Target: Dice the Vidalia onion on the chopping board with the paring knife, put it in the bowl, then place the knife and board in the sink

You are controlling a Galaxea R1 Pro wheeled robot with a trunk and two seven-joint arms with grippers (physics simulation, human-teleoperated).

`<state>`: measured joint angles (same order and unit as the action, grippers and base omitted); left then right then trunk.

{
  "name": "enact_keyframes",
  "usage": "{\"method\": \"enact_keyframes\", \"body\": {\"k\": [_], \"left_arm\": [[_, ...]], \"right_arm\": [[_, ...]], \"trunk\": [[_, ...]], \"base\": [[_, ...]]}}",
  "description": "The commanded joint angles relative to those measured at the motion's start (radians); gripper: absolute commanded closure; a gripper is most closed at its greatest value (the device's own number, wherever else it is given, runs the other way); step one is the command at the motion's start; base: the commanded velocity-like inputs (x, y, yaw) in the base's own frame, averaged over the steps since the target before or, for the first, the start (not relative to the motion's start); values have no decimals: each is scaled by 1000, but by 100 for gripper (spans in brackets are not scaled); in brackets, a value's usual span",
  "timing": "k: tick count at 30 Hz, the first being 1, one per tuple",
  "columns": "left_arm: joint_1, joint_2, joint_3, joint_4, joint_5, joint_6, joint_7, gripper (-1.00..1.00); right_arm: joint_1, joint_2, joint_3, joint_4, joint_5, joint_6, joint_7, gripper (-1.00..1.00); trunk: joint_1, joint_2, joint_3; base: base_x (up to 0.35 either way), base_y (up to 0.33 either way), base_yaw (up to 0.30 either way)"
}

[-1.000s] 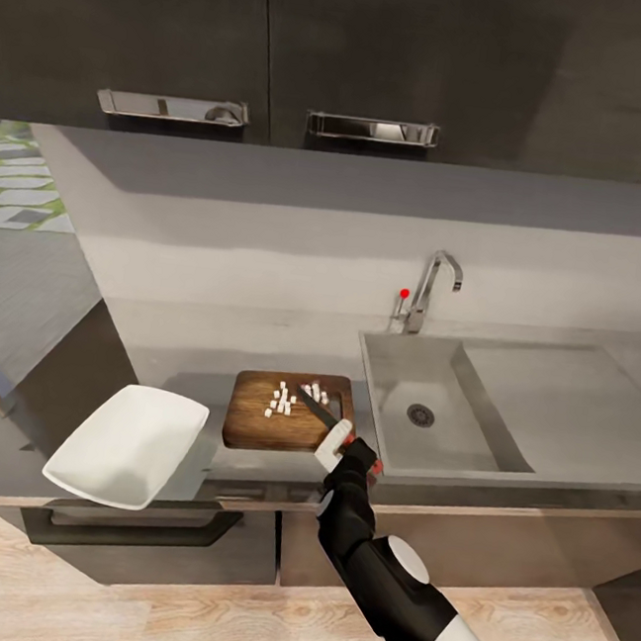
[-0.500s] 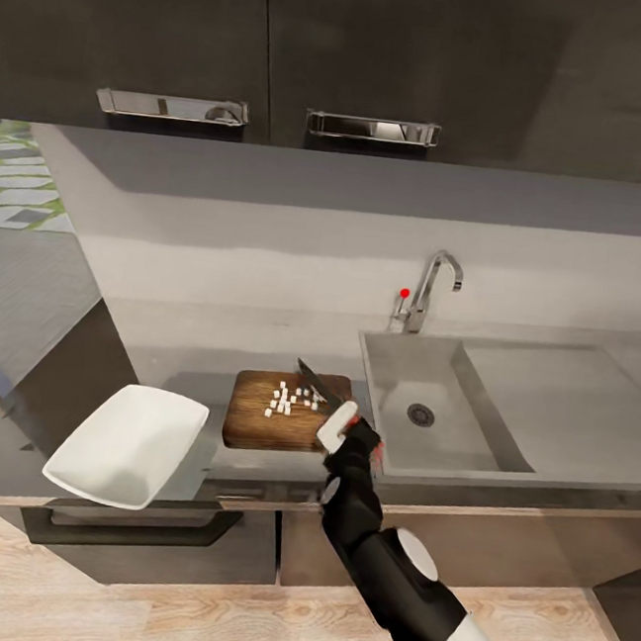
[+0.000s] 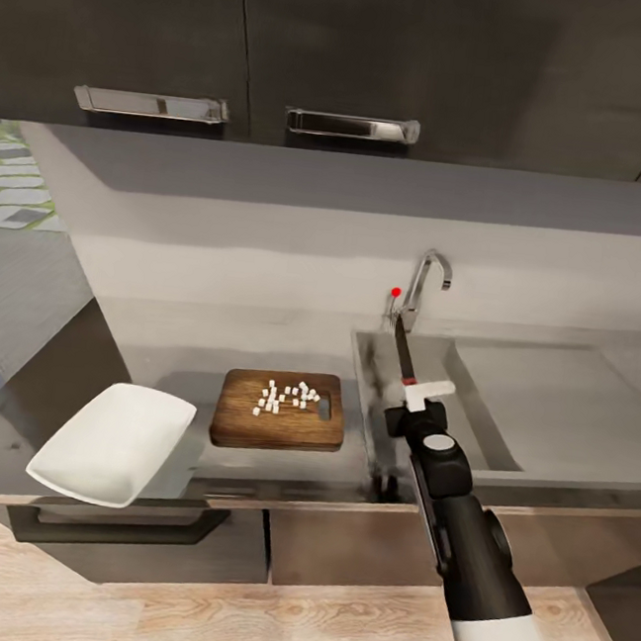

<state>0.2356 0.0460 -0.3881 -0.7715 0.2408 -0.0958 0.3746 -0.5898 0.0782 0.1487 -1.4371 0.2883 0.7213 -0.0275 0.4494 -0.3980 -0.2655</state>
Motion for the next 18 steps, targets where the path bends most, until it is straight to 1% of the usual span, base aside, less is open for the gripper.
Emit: {"method": "enact_keyframes", "body": {"k": [1, 7, 14, 16, 18], "left_arm": [[0, 2, -6, -2, 10, -4, 7, -100], [0, 2, -6, -2, 11, -4, 7, -100], [1, 2, -6, -3, 11, -4, 7, -100], [0, 2, -6, -3, 10, -4, 7, -100], [1, 2, -6, -3, 10, -4, 7, -100]], "right_arm": [[-1, 0, 0, 10, -3, 5, -3, 100], [-1, 0, -3, 42, -8, 4, -3, 100], [-1, 5, -1, 53, -8, 5, -6, 100], [-1, 7, -1, 55, -8, 7, -8, 100], [-1, 7, -1, 64, -7, 7, -9, 100]], "trunk": [[1, -2, -2], [1, -2, -2], [1, -2, -2], [1, -2, -2], [1, -2, -2]], "base": [[0, -295, 0], [0, -302, 0], [0, -289, 2], [0, -231, 111], [0, -221, 230]]}}
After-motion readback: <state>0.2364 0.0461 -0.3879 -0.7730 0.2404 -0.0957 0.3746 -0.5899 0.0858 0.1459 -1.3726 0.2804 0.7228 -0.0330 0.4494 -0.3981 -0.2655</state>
